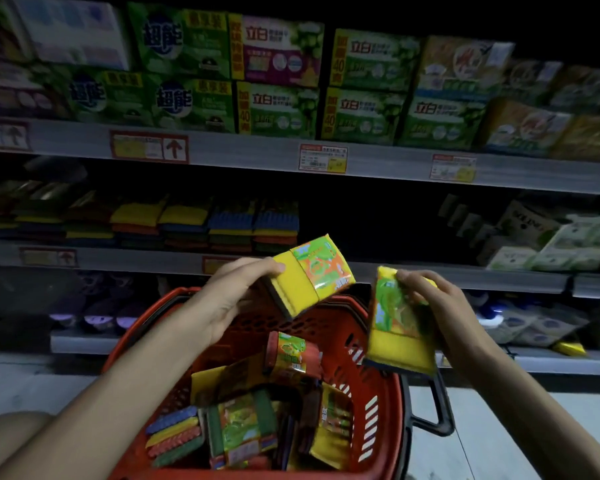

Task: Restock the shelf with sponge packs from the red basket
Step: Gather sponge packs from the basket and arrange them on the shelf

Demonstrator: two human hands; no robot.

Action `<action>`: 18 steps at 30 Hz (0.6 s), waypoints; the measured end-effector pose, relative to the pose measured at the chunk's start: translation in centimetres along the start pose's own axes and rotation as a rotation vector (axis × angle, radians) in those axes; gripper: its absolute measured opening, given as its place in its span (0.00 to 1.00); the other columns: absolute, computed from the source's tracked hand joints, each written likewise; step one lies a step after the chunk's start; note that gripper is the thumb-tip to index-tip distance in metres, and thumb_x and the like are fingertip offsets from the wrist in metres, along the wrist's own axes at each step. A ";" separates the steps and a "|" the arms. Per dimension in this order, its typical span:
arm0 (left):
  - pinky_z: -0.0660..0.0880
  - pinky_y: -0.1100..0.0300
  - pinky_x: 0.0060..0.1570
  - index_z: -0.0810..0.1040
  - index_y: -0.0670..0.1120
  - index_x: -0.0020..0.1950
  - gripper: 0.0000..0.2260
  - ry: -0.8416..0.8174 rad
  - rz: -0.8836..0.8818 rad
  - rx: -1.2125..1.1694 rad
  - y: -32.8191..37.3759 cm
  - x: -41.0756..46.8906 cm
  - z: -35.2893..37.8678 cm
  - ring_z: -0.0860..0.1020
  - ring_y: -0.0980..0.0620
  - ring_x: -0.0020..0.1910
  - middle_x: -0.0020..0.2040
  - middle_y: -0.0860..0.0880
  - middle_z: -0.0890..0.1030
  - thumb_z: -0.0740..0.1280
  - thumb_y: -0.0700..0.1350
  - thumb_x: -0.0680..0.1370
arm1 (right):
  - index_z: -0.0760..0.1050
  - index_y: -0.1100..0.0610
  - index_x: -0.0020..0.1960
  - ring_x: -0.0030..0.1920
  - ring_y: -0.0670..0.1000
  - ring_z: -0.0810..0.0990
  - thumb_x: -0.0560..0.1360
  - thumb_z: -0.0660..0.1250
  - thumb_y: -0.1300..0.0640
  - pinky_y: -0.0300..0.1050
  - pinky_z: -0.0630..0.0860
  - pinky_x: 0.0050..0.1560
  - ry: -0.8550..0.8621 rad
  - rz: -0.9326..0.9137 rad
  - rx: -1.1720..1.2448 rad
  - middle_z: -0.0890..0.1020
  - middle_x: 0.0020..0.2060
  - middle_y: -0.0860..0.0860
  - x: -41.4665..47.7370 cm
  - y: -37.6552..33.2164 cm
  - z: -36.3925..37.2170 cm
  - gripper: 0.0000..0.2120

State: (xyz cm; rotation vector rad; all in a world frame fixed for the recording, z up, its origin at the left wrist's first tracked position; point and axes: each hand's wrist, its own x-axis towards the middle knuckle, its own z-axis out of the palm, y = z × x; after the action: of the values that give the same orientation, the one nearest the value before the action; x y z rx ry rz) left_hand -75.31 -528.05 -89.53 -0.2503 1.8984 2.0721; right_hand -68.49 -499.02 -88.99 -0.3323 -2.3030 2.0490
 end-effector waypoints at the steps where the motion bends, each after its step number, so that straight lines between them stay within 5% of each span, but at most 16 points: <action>1: 0.79 0.53 0.49 0.84 0.48 0.49 0.11 0.013 0.012 -0.020 0.0 0.1 0.2 0.83 0.49 0.41 0.43 0.48 0.86 0.79 0.48 0.69 | 0.82 0.50 0.53 0.42 0.52 0.87 0.70 0.76 0.42 0.48 0.80 0.39 -0.011 -0.009 -0.018 0.86 0.44 0.54 0.0 0.0 0.2 0.16; 6: 0.82 0.49 0.54 0.82 0.44 0.56 0.12 0.075 0.065 -0.109 -0.7 -0.1 1.7 0.86 0.46 0.49 0.51 0.43 0.87 0.77 0.43 0.74 | 0.82 0.50 0.54 0.39 0.52 0.87 0.75 0.72 0.42 0.42 0.79 0.36 -0.149 -0.043 -0.070 0.87 0.42 0.53 -0.7 -0.2 1.9 0.14; 12: 0.83 0.50 0.53 0.77 0.45 0.61 0.20 0.142 0.156 -0.128 -1.9 0.1 4.6 0.85 0.48 0.54 0.56 0.43 0.83 0.79 0.42 0.73 | 0.75 0.36 0.69 0.53 0.53 0.87 0.75 0.74 0.44 0.46 0.83 0.51 -0.351 -0.047 -0.022 0.85 0.57 0.45 -1.0 0.3 3.0 0.23; 18: 0.81 0.41 0.58 0.78 0.55 0.58 0.29 0.167 0.241 -0.086 -2.1 1.6 6.2 0.84 0.49 0.56 0.58 0.47 0.84 0.81 0.57 0.60 | 0.70 0.24 0.66 0.55 0.50 0.87 0.69 0.75 0.41 0.48 0.83 0.54 -0.380 -0.085 0.008 0.81 0.62 0.37 -0.1 0.9 3.8 0.29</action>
State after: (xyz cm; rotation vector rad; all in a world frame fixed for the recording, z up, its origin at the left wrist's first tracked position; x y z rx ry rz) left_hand -75.52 -521.59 -91.41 -0.2311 2.0243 2.3604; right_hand -68.89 -502.63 -90.38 0.1712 -2.4521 2.2395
